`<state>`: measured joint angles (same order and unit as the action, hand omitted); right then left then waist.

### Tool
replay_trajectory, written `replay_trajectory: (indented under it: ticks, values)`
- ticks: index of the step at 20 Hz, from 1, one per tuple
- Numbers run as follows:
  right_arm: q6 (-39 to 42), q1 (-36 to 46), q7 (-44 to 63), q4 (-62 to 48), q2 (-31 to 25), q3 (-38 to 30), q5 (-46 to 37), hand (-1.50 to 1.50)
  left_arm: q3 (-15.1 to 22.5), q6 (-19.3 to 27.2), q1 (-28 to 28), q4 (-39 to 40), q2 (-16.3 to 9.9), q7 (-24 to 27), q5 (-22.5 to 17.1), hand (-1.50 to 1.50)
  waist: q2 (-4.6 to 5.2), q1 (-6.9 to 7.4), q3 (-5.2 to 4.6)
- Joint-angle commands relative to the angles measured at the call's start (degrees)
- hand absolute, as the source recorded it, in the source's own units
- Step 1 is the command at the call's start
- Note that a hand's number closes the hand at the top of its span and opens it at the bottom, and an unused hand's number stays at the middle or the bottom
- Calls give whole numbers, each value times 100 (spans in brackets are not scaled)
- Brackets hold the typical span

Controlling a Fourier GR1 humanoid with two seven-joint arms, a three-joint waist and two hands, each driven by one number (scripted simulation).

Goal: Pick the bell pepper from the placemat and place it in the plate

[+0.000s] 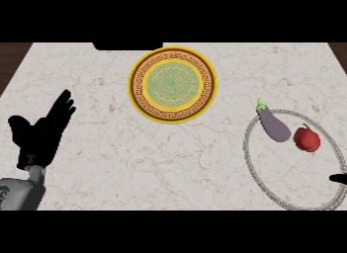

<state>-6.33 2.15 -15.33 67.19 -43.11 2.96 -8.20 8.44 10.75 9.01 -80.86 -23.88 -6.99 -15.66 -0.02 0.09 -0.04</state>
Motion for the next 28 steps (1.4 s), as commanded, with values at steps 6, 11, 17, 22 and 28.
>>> replay_trajectory:
  ticks: [6,11,17,22,28]
  values:
    - [258,501,1545,62,32,505,-1183,-150,-214,-263,-239,-1,127,151,85,0,-1,23,2]
    - [776,732,1575,-391,28,468,-1484,-150,-150,-44,-275,-582,288,-273,344,0,-3,34,5]
    - [1118,1147,1698,-747,439,364,-2005,-150,-426,-291,284,430,651,51,593,0,6,-3,3]
    - [1247,1485,2290,-749,794,384,-2464,-150,-673,-566,52,353,556,77,621,0,5,16,3]
    - [1086,1872,1728,-1769,989,168,-3033,-150,-798,-731,152,232,668,-122,788,0,8,22,5]
